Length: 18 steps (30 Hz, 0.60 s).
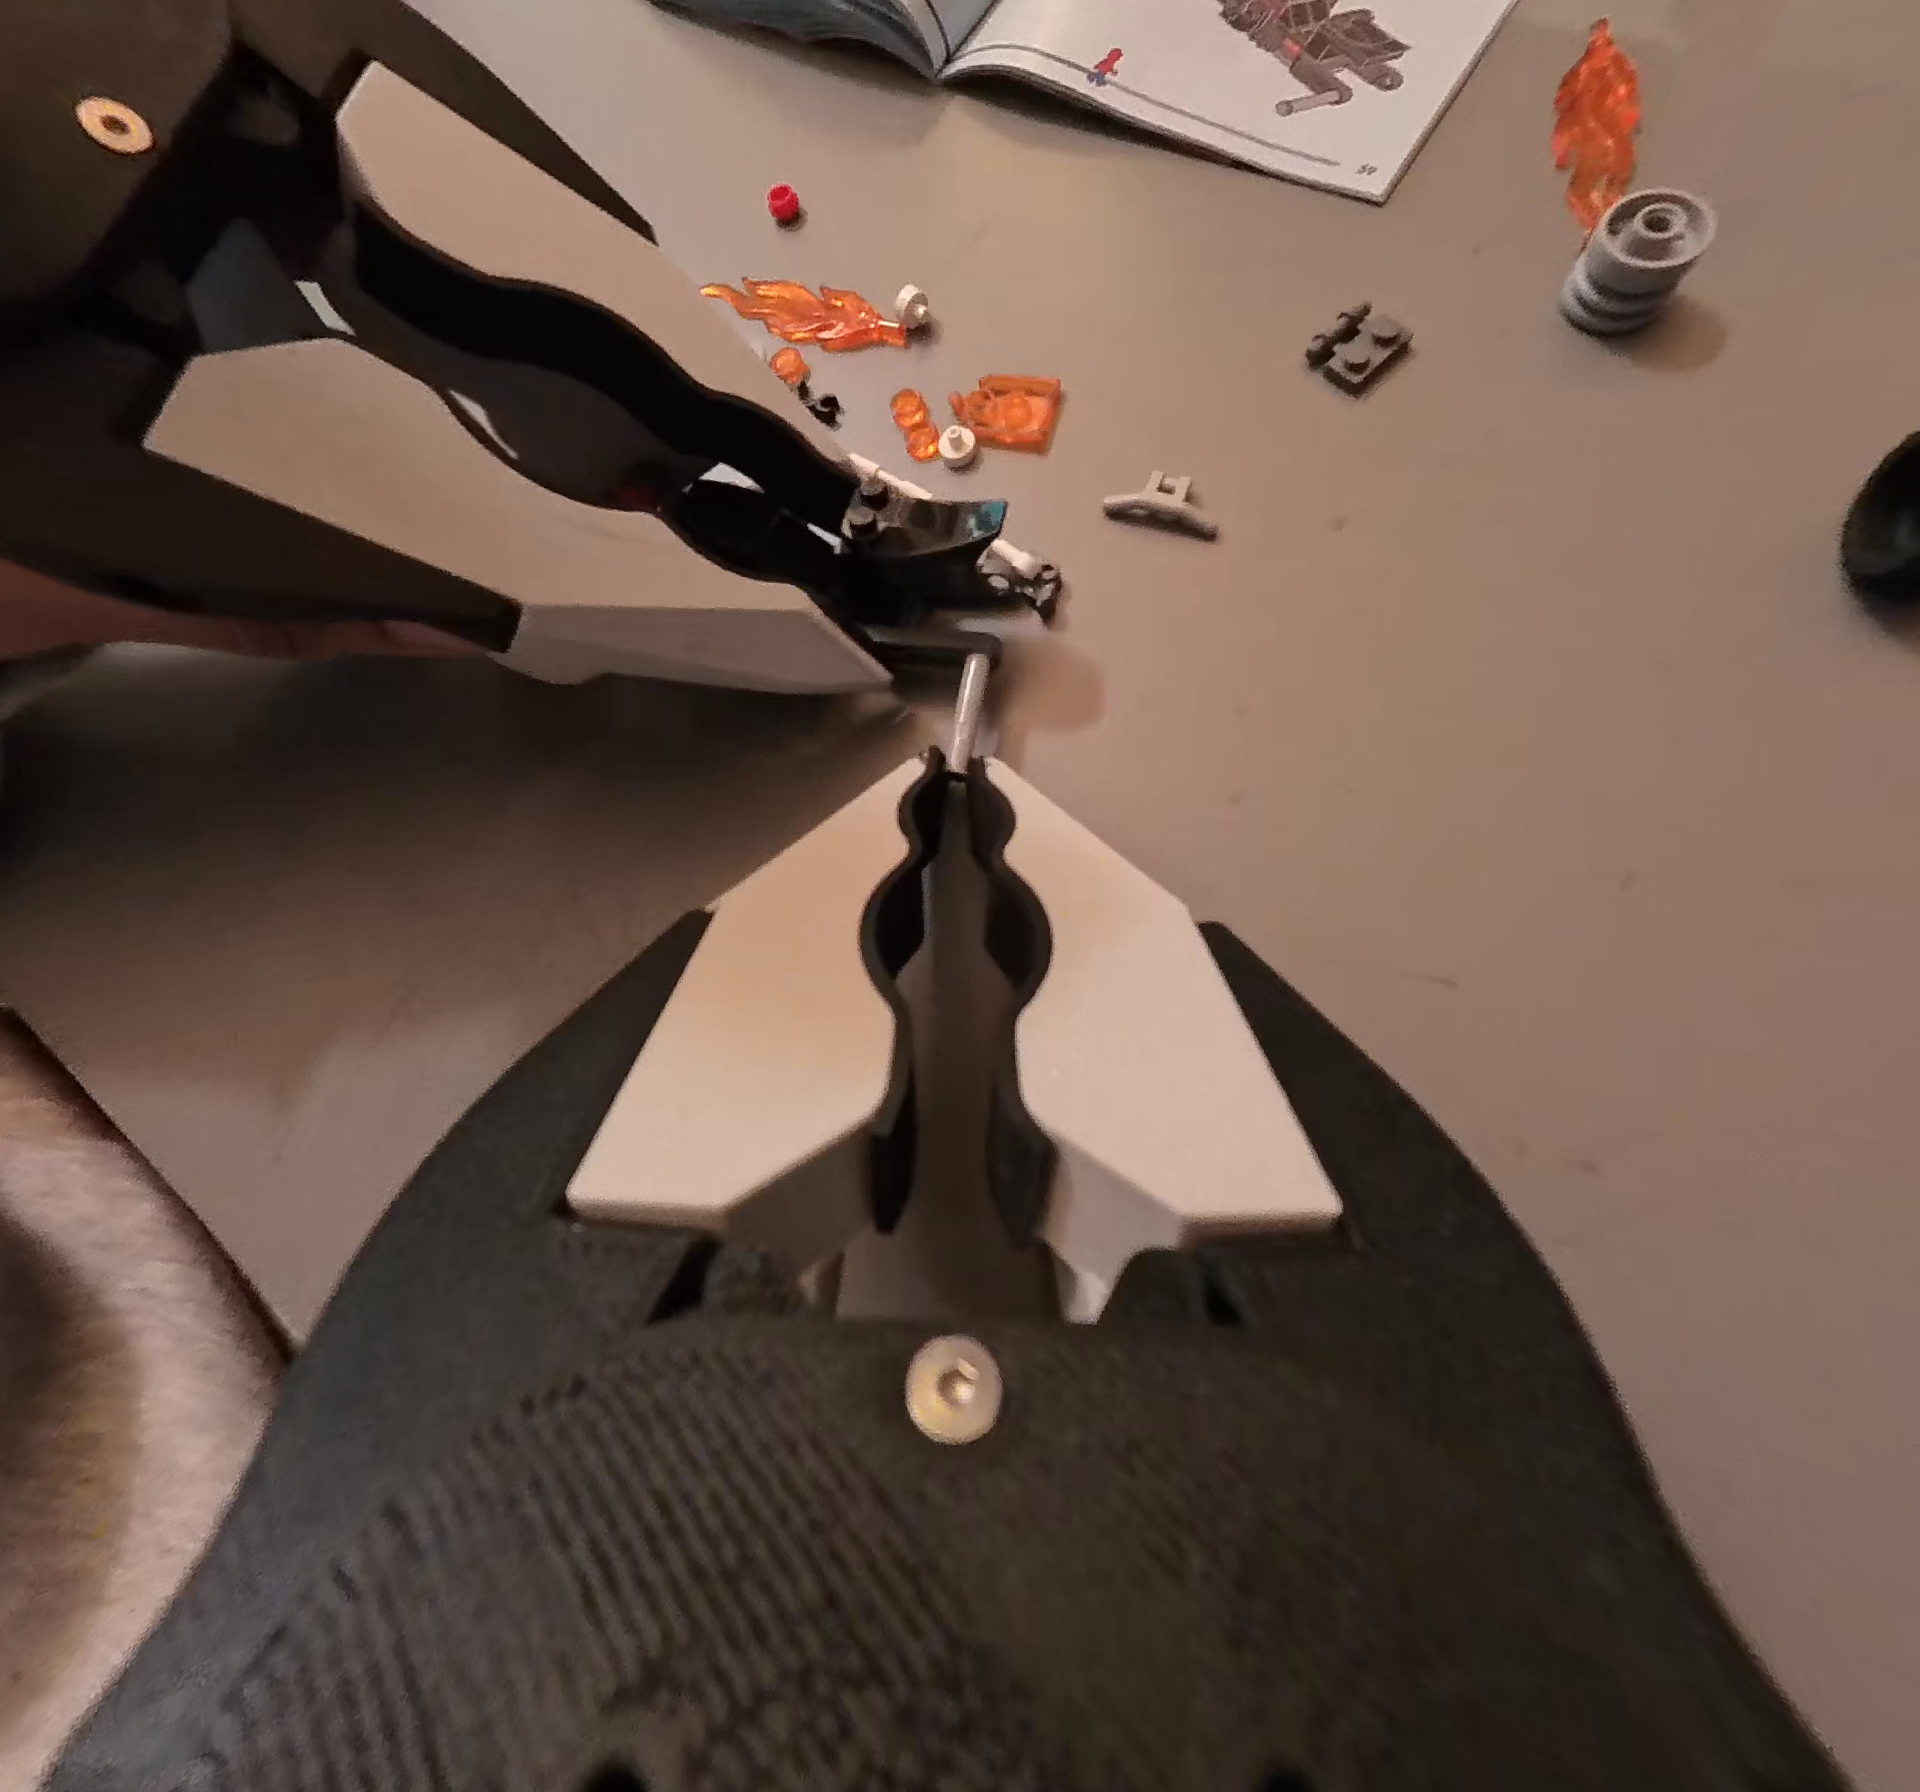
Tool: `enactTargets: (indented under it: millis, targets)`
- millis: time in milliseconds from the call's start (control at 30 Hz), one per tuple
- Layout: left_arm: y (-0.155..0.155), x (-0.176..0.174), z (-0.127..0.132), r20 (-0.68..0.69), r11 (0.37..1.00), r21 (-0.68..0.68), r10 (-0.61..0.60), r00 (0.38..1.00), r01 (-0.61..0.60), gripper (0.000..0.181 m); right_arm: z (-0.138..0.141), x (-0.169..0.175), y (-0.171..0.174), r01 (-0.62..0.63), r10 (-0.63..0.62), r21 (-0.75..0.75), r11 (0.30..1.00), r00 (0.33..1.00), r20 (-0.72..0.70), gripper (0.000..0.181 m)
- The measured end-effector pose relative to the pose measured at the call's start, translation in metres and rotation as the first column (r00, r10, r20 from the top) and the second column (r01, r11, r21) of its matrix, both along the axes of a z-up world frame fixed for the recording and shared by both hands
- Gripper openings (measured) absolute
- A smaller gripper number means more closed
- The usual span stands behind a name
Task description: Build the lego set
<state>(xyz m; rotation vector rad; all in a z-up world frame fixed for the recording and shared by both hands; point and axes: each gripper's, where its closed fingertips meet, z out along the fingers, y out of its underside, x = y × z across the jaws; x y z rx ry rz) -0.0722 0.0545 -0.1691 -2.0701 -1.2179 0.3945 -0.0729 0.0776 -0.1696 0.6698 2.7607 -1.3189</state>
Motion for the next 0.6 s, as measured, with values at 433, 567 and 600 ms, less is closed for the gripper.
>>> enactTargets:
  millis: [433,567,600]
  targets:
    - [0.0001,0.0007,0.0002,-0.047,0.998,-0.041,-0.049,0.998,0.047,0.027,0.0018,0.0045,-0.0008,-0.010,0.055,-0.128,0.992,0.932,0.357,0.002]
    - [0.0026,0.0026,0.0006,-0.071,0.994,-0.063,-0.091,0.993,0.087,0.027,0.0021,0.0049,0.0046,-0.026,0.081,-0.133,0.991,0.901,0.427,0.002]
    - [0.0031,0.0029,0.0006,-0.078,0.993,-0.072,-0.101,0.992,0.095,0.027,0.0027,0.0045,0.0055,-0.028,0.081,-0.130,0.991,0.899,0.431,0.002]
